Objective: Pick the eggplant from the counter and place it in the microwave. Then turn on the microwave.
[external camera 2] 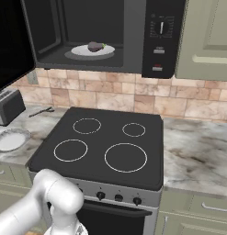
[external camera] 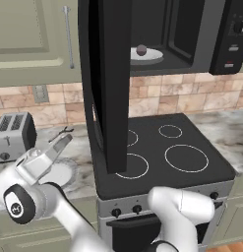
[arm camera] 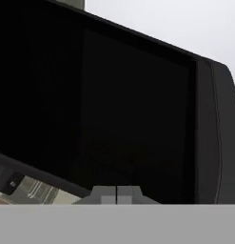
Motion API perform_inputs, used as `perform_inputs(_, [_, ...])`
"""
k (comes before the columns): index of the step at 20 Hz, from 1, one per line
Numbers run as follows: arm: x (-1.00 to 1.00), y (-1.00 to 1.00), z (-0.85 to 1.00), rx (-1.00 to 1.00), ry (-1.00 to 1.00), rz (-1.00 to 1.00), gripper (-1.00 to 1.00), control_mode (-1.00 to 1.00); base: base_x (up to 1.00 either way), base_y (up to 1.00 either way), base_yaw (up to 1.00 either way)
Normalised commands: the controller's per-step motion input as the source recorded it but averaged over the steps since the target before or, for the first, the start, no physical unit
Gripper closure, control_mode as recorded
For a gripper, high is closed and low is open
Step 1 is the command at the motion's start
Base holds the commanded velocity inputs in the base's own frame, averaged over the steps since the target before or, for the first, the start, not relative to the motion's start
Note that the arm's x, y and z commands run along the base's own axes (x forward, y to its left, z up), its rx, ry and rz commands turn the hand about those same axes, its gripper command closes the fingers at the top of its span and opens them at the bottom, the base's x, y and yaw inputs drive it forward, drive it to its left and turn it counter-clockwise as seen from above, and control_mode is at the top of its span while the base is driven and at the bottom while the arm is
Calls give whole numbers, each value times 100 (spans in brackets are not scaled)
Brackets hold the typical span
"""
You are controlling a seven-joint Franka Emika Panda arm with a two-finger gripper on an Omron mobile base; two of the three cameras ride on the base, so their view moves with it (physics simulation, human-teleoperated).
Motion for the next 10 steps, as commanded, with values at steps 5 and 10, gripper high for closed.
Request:
perform_inputs(5, [-28,-20,4,0,3,-11,100,-100,0,0,0])
perform_inputs(10, [-3,-12,27,0,6,-7,100,-100,0,0,0])
